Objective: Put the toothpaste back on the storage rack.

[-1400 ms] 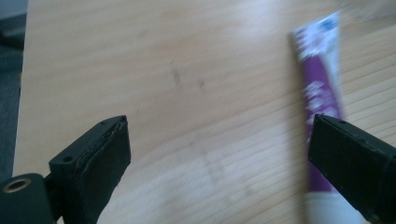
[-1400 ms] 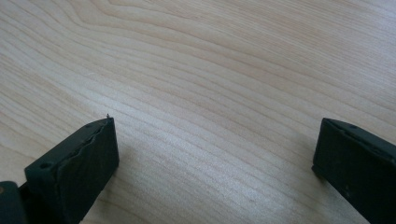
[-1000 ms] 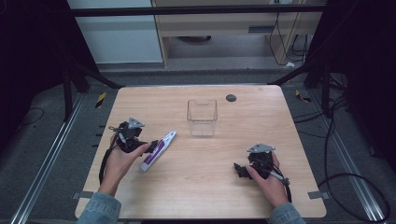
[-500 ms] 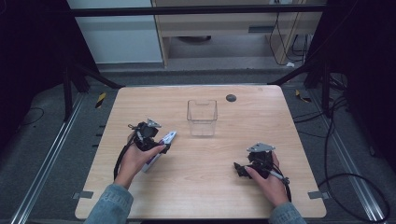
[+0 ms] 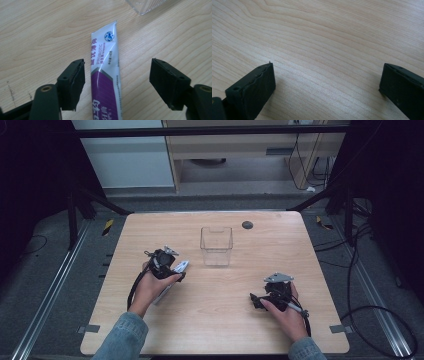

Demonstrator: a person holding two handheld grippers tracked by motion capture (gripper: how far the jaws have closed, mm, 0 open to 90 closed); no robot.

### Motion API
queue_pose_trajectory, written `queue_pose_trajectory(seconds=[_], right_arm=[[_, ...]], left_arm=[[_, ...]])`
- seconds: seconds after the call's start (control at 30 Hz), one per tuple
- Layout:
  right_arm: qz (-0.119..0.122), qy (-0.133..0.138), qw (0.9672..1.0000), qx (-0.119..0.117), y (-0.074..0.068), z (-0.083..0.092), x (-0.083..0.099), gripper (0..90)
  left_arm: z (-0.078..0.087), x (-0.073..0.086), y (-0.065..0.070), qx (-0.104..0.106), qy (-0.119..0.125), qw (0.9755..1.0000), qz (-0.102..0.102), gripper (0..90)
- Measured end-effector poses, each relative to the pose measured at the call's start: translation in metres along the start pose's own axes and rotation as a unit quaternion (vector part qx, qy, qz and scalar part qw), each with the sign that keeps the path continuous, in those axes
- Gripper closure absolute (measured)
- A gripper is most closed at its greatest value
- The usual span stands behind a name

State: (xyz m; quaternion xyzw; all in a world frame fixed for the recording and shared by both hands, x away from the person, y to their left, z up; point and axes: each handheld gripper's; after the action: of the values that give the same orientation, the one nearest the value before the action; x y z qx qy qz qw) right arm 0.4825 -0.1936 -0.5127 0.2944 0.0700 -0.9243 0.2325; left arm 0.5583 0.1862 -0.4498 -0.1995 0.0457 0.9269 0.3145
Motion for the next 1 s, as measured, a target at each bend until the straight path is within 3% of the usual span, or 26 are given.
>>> queue_pose_trajectory(seconds=[0.3, 0.43, 0.73, 1.0], right_arm=[[0.001, 0.000, 1.0000, 0.000, 0.000, 0.000, 0.000, 0.5], [0.000, 0.000, 1.0000, 0.000, 0.000, 0.000, 0.000, 0.5], [0.000, 0.000, 1.0000, -0.001, 0.000, 0.000, 0.000, 0.5], [0.002, 0.001, 1.0000, 0.001, 0.000, 0.000, 0.000, 0.5]], left_arm=[[-0.016, -0.002, -0.007, 0.010, -0.024, 0.9997, 0.004, 35.1], [-0.024, 0.000, -0.006, 0.004, -0.032, 0.9995, 0.007, 39.2], [-0.027, 0.001, -0.014, 0.007, -0.024, 0.9995, 0.018, 46.0], [-0.028, 0.001, -0.013, 0.013, -0.021, 0.9996, 0.015, 51.5]])
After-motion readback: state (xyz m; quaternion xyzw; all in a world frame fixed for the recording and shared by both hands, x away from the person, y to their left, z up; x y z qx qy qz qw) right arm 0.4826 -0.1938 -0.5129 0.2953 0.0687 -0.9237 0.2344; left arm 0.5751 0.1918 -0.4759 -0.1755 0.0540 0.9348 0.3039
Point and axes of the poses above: each handheld gripper's, and its own axes: z roughly backward along the jaws, x roughly out of its underside, y roughly to its right, and after that the axes turned 11 degrees about -y, right-handed
